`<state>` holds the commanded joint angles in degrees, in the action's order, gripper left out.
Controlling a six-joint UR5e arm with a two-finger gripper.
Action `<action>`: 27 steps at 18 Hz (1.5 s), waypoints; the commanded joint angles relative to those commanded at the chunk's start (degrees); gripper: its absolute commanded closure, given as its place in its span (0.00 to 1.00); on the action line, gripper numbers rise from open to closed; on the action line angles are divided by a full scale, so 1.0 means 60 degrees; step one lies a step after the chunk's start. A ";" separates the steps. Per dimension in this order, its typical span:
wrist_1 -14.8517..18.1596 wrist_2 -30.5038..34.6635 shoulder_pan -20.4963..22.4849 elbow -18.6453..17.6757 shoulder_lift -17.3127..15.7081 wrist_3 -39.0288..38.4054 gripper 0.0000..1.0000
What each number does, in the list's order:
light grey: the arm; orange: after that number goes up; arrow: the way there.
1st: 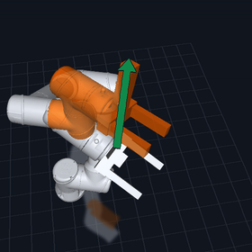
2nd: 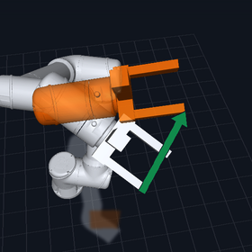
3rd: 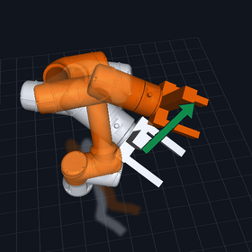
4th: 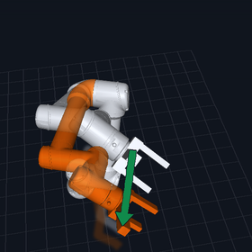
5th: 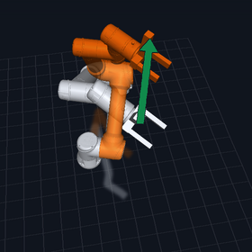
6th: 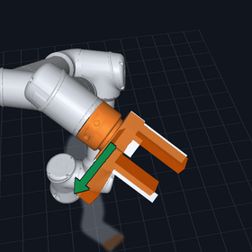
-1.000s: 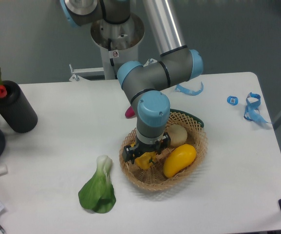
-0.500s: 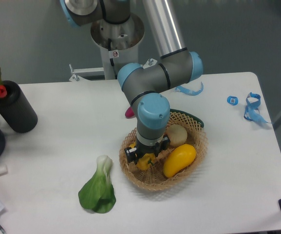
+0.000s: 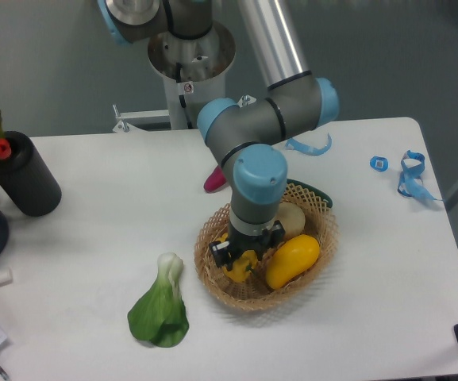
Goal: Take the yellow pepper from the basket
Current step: 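Lift the yellow pepper up out of the basket and away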
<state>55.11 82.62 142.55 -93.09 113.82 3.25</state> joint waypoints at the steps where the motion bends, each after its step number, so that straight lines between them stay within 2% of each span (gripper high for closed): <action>1: 0.0015 -0.0015 0.0146 0.0146 -0.0015 0.0000 0.79; 5: 0.0044 -0.0044 0.0616 0.0616 -0.0147 0.0919 0.79; 9: 0.0029 -0.0015 0.1201 0.0602 -0.0235 0.2018 0.79; 16: 0.0044 0.0014 0.2036 0.0485 -0.0411 0.5093 0.80; 19: 0.0059 0.0014 0.2491 0.0470 -0.0411 0.7055 0.80; 23: 0.0146 0.0322 0.2901 0.0484 -0.0426 0.9003 0.80; 27: 0.0497 0.0337 0.3136 0.0529 -0.0426 0.9915 0.82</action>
<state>58.09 84.64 161.37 -89.91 111.27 62.74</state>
